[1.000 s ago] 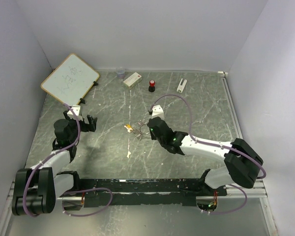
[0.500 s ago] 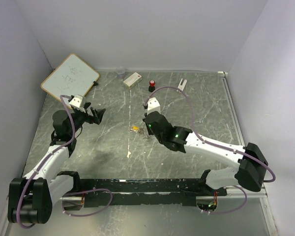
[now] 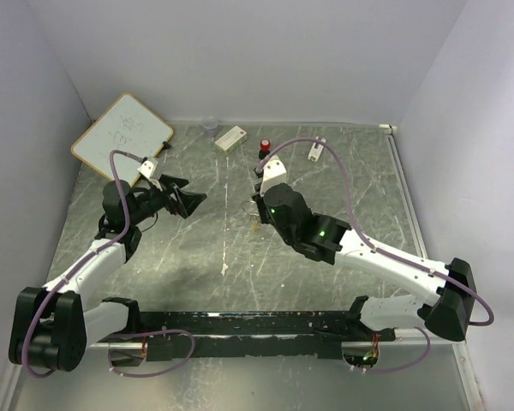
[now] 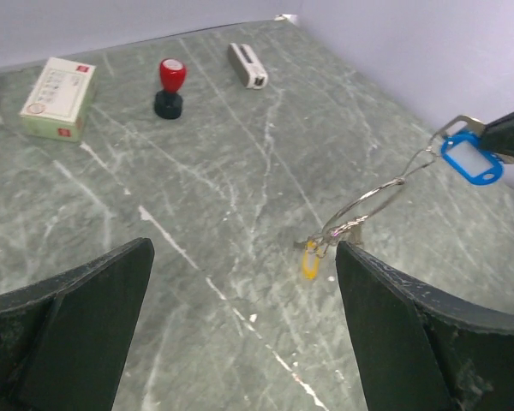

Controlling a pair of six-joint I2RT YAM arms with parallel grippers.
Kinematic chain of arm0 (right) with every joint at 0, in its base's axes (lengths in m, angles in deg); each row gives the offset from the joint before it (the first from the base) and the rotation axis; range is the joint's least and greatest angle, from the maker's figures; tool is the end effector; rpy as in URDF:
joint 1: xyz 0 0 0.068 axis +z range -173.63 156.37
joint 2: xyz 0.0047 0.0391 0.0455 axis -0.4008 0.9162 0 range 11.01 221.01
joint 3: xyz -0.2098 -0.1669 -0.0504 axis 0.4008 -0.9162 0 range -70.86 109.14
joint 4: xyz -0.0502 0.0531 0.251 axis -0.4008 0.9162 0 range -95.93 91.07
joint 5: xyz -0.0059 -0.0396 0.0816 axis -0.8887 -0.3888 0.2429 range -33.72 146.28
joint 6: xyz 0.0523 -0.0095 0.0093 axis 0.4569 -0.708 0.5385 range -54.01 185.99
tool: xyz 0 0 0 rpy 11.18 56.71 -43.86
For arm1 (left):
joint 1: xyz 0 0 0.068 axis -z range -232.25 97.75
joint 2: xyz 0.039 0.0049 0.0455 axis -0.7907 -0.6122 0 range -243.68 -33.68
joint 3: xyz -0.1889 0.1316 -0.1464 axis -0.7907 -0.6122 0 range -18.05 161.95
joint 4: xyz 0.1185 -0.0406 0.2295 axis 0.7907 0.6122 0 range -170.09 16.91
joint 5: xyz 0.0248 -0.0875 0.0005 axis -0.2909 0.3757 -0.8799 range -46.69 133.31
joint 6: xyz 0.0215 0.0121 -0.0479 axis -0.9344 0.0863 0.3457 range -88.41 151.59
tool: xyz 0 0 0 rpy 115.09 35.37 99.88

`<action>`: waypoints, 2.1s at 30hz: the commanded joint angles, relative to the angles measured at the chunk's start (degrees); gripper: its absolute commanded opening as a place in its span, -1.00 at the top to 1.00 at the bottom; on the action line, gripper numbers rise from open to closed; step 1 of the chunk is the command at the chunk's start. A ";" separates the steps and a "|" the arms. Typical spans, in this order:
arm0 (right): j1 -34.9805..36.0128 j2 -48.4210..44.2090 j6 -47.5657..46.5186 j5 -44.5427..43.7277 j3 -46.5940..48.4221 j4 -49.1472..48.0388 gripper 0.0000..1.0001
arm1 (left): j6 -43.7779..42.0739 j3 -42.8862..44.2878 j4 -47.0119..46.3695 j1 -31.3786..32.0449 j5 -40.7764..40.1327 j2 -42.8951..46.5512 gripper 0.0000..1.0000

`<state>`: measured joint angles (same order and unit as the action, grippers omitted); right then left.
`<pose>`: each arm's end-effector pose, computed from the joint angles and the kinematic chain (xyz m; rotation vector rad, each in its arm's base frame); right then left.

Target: Remove the keys from the keyring

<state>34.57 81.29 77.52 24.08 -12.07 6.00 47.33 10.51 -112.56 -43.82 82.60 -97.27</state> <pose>0.1629 0.2266 0.3305 -0.4194 1.8762 0.2617 0.2332 -0.0574 0.2540 0.4395 1.6187 -0.8721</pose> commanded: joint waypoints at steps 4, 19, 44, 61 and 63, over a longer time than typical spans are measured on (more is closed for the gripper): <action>0.39 -1.19 -1.43 0.02 2.72 -0.91 1.00 | 6.19 1.16 -6.21 2.03 1.68 -0.19 -0.98; 0.76 -0.46 -3.01 0.49 5.48 -2.79 1.00 | 2.67 6.22 4.19 2.71 2.59 0.37 -0.98; 0.71 3.88 -5.30 2.06 10.61 -6.95 1.00 | 0.14 11.23 17.52 16.27 -24.49 4.61 -0.87; 0.69 1.91 -3.60 4.44 10.70 -7.96 1.00 | -6.73 3.19 0.84 25.79 -21.69 7.88 -0.68; 0.77 1.51 -3.25 4.74 10.44 -7.88 1.00 | -8.29 2.89 -1.31 27.05 -22.20 7.11 -0.81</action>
<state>34.98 85.01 73.41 27.81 -3.13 0.40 42.68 13.70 -107.14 -19.13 59.14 -88.96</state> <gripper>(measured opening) 0.007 0.862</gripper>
